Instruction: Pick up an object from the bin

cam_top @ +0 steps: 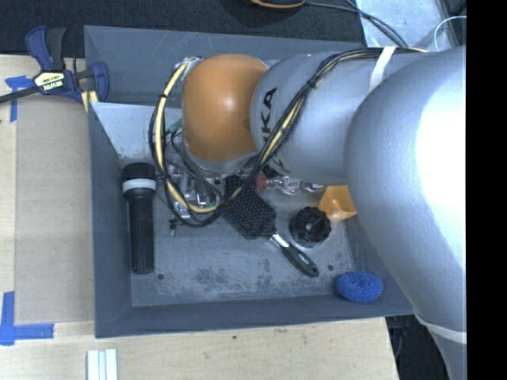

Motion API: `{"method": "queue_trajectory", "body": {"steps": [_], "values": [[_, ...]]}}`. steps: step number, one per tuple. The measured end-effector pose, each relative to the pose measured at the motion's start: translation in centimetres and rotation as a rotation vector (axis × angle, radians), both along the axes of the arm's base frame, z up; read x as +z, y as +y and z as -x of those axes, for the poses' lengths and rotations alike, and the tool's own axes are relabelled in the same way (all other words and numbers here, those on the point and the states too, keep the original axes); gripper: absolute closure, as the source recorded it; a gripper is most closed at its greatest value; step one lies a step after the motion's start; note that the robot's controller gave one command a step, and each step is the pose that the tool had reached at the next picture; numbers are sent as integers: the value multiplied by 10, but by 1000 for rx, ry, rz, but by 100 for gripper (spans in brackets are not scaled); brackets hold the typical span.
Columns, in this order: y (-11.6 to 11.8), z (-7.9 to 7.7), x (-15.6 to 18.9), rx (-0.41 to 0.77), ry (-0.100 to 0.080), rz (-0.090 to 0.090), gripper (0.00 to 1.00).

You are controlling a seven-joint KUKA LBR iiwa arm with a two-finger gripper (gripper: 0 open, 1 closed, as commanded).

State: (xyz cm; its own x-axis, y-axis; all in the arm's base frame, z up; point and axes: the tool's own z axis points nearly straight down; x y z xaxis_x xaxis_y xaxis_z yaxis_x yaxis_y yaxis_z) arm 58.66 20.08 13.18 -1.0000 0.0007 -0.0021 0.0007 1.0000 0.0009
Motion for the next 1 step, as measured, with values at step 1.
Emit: {"method": "queue_trajectory", "body": {"steps": [1], "values": [[45,16,-57,453,-6,-3,0]]}}
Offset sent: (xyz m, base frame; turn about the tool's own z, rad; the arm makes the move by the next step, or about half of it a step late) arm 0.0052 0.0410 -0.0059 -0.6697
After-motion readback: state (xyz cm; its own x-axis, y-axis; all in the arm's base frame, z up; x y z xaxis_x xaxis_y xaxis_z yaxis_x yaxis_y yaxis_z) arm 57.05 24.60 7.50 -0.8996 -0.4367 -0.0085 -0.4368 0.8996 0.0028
